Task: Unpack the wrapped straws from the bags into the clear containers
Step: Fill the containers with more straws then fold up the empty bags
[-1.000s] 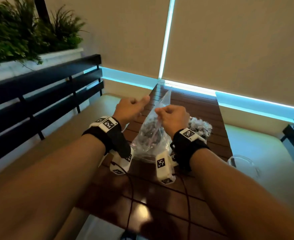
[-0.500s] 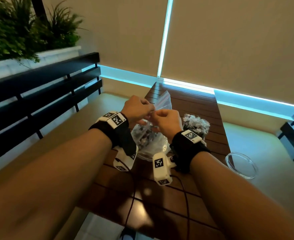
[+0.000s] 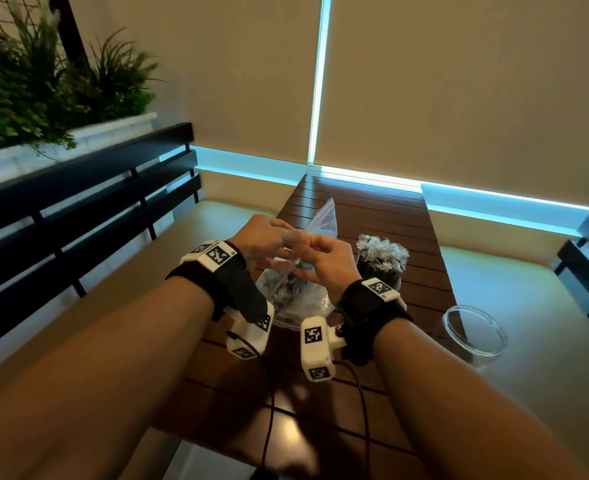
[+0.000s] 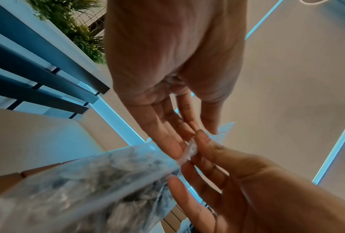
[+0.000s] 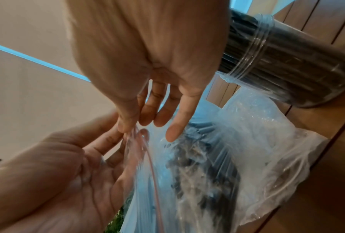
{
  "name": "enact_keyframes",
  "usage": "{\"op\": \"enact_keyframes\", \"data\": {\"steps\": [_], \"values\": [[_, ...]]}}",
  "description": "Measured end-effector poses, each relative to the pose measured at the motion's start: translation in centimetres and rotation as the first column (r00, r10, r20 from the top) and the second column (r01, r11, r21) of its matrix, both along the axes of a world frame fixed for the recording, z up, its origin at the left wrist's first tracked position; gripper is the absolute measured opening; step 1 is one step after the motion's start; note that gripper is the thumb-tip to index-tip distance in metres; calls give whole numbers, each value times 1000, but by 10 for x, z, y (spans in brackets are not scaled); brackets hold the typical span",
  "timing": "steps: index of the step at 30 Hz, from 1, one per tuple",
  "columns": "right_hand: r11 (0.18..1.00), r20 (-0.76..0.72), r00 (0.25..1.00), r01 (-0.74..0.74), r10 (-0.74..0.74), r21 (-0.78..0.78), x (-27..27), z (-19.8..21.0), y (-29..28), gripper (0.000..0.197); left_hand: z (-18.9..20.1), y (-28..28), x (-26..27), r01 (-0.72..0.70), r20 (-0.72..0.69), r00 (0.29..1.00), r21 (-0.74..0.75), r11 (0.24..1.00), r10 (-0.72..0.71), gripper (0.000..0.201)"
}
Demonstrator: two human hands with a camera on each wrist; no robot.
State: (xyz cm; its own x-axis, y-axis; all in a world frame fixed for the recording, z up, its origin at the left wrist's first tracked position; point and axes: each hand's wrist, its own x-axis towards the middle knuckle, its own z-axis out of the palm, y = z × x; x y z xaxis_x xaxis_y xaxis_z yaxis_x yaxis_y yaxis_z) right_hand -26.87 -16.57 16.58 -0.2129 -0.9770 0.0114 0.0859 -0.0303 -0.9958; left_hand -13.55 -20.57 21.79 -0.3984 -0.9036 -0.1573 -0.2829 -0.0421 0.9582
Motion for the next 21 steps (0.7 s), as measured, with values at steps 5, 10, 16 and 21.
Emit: {"op": "enact_keyframes", "data": {"steps": [5, 10, 16, 21], "values": [[1000, -56, 998, -6, 5, -13, -6, 6, -1, 5, 8, 3, -7, 11, 5, 1000, -30, 999, -10, 9], [1000, 23, 999, -26, 25, 9, -8, 0, 2, 11, 5, 0, -15, 49, 155, 988, -124, 991, -30, 15], [1000, -32, 999, -7, 8, 9, -11, -2, 6, 10, -2, -1, -17, 124, 216, 972, -143, 982, -91, 26], [990, -206, 970, 136, -128, 27, -8, -8, 2, 12, -5, -7, -21, 179, 282, 953, -212, 961, -115, 21]]}}
